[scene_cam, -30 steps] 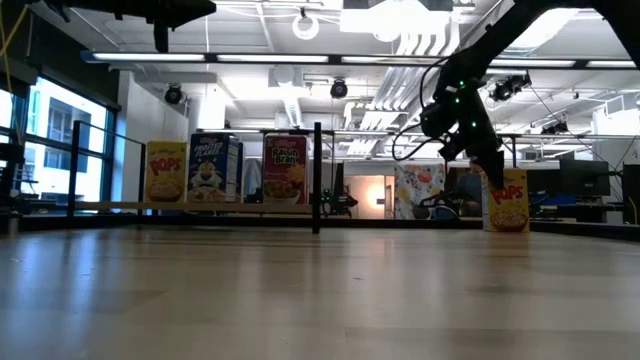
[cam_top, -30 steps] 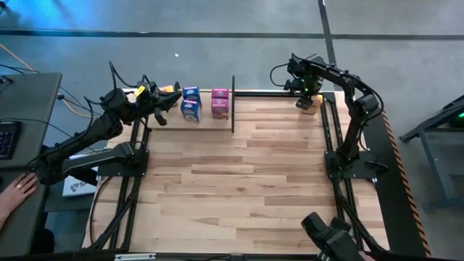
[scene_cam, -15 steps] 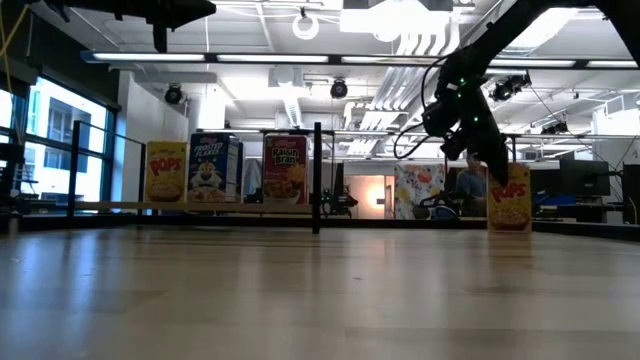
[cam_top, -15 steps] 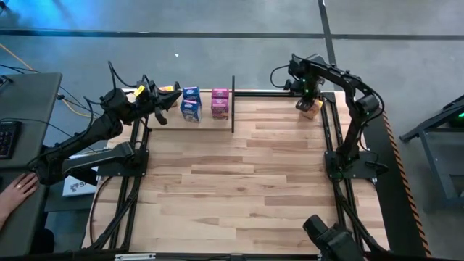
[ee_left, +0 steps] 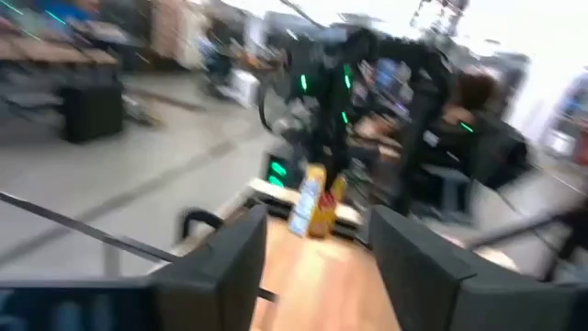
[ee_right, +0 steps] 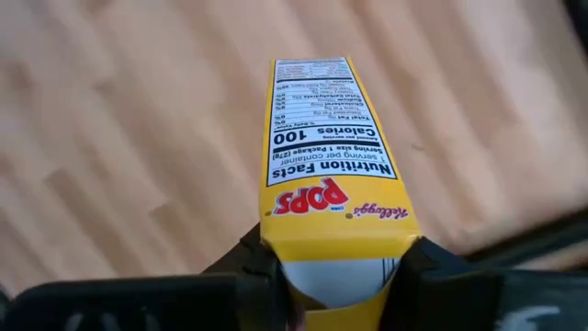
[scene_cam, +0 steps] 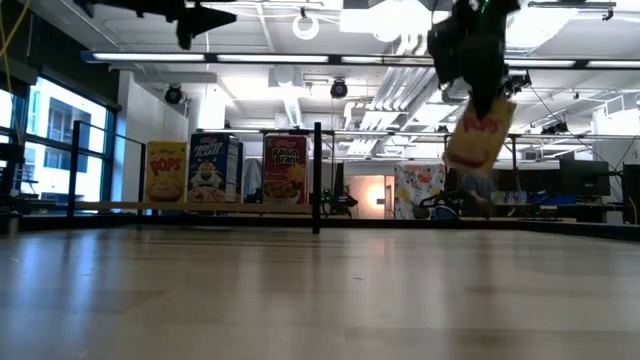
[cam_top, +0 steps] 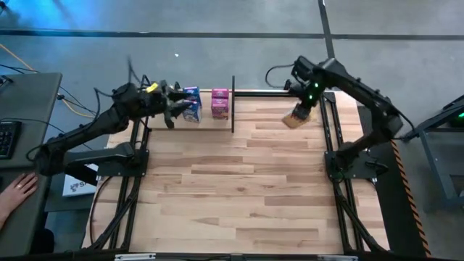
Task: Stack cereal on shelf
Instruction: Align the yellow cereal box on the shelf
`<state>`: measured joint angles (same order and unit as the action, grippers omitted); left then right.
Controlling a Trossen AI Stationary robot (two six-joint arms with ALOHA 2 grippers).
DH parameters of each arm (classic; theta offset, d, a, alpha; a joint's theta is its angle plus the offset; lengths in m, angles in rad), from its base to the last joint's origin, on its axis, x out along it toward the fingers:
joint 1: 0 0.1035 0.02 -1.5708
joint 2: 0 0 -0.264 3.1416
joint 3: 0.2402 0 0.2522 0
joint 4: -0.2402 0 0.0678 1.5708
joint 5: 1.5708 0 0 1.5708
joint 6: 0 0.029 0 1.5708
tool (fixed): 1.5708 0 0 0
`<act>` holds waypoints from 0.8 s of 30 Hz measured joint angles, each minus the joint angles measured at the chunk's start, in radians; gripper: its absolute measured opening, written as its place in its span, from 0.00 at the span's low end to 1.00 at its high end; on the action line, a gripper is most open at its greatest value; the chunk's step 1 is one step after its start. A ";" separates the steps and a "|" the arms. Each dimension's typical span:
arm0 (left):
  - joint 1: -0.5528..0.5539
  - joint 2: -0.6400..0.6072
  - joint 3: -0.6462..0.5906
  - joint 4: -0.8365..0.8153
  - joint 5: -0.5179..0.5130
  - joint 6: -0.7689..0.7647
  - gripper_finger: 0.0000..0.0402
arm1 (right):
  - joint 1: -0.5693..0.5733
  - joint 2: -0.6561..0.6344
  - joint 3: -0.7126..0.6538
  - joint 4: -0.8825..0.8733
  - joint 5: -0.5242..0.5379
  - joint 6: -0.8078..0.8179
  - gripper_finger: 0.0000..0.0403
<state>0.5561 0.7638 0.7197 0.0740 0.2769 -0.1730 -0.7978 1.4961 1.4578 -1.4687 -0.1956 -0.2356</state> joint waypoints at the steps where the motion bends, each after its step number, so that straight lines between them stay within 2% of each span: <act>1: -0.016 0.024 0.021 -0.025 0.021 0.000 0.48 | 0.046 -0.023 0.000 -0.002 -0.009 0.027 0.21; 5: -0.119 0.125 0.094 -0.157 0.093 0.009 0.57 | 0.249 -0.074 0.000 0.006 -0.039 0.162 0.22; 8: -0.218 0.190 0.114 -0.196 0.099 0.030 0.61 | 0.411 -0.078 0.000 0.056 -0.045 0.278 0.22; 13: -0.373 0.322 0.115 -0.180 0.007 0.029 0.63 | 0.615 -0.068 0.000 0.262 -0.046 0.407 0.22; 18: -0.485 0.464 0.115 -0.049 -0.077 0.028 0.63 | 0.718 -0.050 0.000 0.485 -0.038 0.520 0.22; 22: -0.526 0.555 0.115 0.128 -0.088 -0.012 0.64 | 0.762 -0.015 0.000 0.523 -0.029 0.552 0.22; 24: -0.537 0.589 0.115 0.166 -0.089 -0.030 0.64 | 0.779 0.004 0.000 0.535 -0.027 0.552 0.22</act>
<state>0.0188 1.3533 0.8348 0.2395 0.1876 -0.2026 -0.0185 1.5005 1.4582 -0.9333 -0.2226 0.3161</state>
